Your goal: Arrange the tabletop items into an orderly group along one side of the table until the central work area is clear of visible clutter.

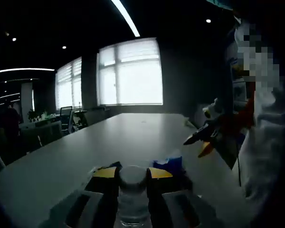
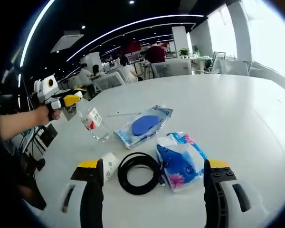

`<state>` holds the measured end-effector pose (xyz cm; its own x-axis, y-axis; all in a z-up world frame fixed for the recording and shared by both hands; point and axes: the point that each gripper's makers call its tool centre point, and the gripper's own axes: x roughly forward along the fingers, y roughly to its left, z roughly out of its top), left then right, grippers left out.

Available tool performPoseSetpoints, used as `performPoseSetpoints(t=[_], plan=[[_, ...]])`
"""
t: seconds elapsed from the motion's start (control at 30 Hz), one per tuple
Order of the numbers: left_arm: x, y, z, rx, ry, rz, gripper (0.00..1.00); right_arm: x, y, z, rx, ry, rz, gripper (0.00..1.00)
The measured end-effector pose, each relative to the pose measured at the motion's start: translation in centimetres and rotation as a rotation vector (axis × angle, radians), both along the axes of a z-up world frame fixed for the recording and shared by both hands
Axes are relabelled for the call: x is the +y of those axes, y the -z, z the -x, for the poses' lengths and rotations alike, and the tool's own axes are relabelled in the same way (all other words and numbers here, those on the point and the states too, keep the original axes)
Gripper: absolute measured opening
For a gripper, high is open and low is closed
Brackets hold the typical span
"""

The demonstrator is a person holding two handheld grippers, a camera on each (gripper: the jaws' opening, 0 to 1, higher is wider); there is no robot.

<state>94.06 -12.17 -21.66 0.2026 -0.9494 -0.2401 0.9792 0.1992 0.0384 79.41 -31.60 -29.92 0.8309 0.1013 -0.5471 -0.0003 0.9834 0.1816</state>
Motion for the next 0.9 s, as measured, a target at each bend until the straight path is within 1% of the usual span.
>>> performPoseSetpoints(t=[0.03,0.1,0.13,0.17,0.2,0.3,0.33,0.37,0.43,0.47,0.5,0.53,0.57,0.6,0.67,0.7,0.73,0.83,0.87,0.9], plan=[[0.6,0.3,0.1,-0.015,0.000,-0.011,0.20,0.1,0.0,0.0,0.000,-0.005,0.008,0.83],[1.8,1.0,0.2,-0.007,0.000,-0.037,0.20,0.6,-0.2,-0.2,-0.004,-0.018,0.009,0.84],[2.4,1.4,0.0,-0.018,-0.006,-0.060,0.20,0.6,-0.2,-0.2,-0.003,-0.018,0.014,0.84],[2.9,1.6,0.0,0.001,-0.010,-0.061,0.20,0.8,-0.2,-0.2,0.000,-0.025,0.021,0.84],[3.7,1.9,0.0,-0.010,-0.011,-0.070,0.20,1.0,-0.2,-0.2,0.001,-0.033,0.022,0.84],[5.6,2.5,-0.4,0.004,-0.023,-0.087,0.20,1.3,-0.1,0.1,0.011,-0.044,0.033,0.84],[6.1,2.6,-0.5,0.017,-0.025,-0.086,0.20,1.3,-0.2,0.1,0.012,-0.044,0.035,0.84],[6.5,2.6,-0.5,0.005,-0.014,-0.084,0.20,1.4,-0.2,0.2,0.014,-0.047,0.039,0.84],[7.2,2.6,-0.9,0.005,-0.013,-0.094,0.20,1.7,-0.3,0.3,0.018,-0.051,0.046,0.84],[7.6,2.7,-1.0,-0.014,0.007,-0.098,0.20,1.9,-0.3,0.3,0.022,-0.055,0.053,0.84],[8.0,2.7,-1.3,-0.007,0.000,-0.103,0.20,1.9,-0.3,0.4,0.021,-0.055,0.056,0.83],[8.8,2.5,-1.6,-0.003,0.002,-0.093,0.20,1.9,-0.3,0.4,0.023,-0.054,0.058,0.83],[9.1,2.5,-1.7,-0.014,0.001,-0.096,0.20,1.9,-0.3,0.4,0.026,-0.052,0.058,0.83],[9.3,2.5,-2.0,-0.002,0.001,-0.094,0.20,1.8,-0.2,0.4,0.026,-0.046,0.056,0.83],[9.9,2.6,-2.3,-0.019,0.014,-0.102,0.20,1.9,-0.2,0.5,0.032,-0.040,0.060,0.83],[10.2,2.5,-2.5,-0.006,0.021,-0.089,0.20,1.9,-0.3,0.4,0.032,-0.039,0.065,0.83],[10.5,2.6,-2.9,-0.011,0.018,-0.092,0.20,1.9,-0.3,0.4,0.035,-0.036,0.072,0.83],[11.2,2.5,-3.7,0.000,0.025,-0.071,0.20,2.0,-0.3,0.5,0.043,-0.028,0.085,0.83],[11.0,2.4,-3.7,-0.018,0.039,-0.061,0.20,2.0,-0.3,0.5,0.044,-0.029,0.089,0.83],[11.2,2.4,-4.0,-0.025,0.033,-0.072,0.20,2.0,-0.3,0.5,0.045,-0.027,0.088,0.83]])
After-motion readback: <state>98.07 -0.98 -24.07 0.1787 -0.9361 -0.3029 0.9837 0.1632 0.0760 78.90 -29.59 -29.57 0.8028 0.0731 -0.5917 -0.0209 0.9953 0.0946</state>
